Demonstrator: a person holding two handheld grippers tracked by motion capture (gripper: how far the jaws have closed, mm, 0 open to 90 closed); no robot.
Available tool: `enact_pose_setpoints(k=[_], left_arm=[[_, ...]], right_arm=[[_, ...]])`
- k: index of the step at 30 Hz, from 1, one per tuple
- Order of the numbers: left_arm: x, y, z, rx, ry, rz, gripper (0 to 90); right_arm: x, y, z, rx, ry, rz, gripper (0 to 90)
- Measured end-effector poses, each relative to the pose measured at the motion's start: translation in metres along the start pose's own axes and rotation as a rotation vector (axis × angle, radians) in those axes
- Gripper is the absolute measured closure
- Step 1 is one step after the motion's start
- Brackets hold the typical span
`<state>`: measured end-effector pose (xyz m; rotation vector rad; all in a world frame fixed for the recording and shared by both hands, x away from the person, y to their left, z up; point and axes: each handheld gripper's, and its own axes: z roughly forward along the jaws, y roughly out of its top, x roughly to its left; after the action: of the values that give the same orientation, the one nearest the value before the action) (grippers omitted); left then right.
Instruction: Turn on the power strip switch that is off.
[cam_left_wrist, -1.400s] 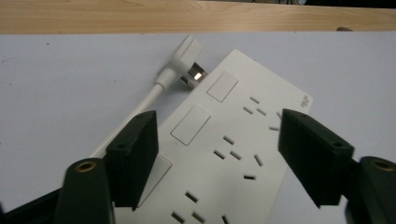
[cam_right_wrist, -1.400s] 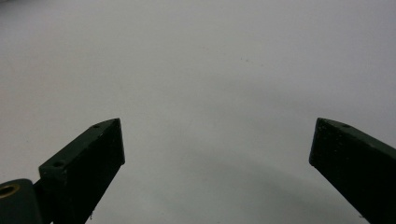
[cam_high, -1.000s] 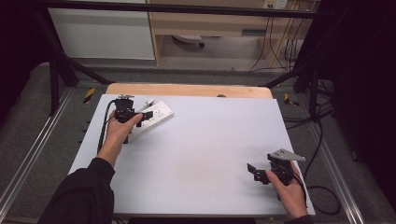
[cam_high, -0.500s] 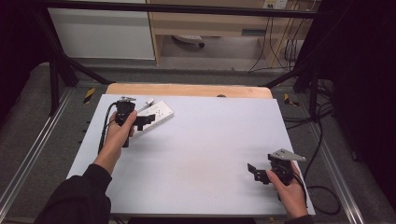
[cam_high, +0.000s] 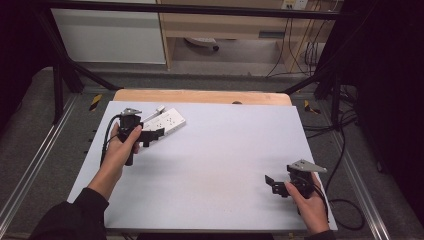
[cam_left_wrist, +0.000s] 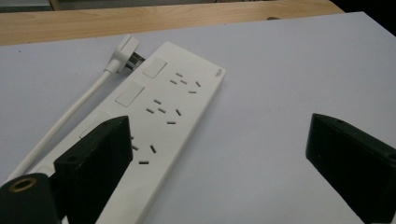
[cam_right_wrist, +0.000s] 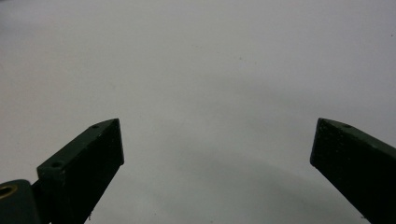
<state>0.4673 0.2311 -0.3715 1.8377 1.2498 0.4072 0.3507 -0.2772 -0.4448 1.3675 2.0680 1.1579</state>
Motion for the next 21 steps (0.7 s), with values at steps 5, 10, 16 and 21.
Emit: enact_pose_setpoints(k=[5, 10, 16, 21], left_arm=[[-0.008, -0.008, -0.012, -0.016, -0.015, 0.012, 7.3], [-0.017, -0.019, -0.022, -0.015, -0.018, 0.051, 7.2], [-0.025, -0.031, -0.034, -0.031, -0.039, 0.051, 7.2], [-0.027, -0.043, -0.042, -0.024, -0.039, 0.051, 7.3]], right_arm=[[0.0, 0.0, 0.0, -0.001, -0.002, -0.002, 3.2], [0.0, 0.0, 0.0, -0.001, -0.002, -0.002, 3.2], [0.0, 0.0, 0.0, 0.001, -0.002, 0.002, 3.2], [0.0, 0.0, 0.0, 0.002, -0.003, 0.001, 3.2]])
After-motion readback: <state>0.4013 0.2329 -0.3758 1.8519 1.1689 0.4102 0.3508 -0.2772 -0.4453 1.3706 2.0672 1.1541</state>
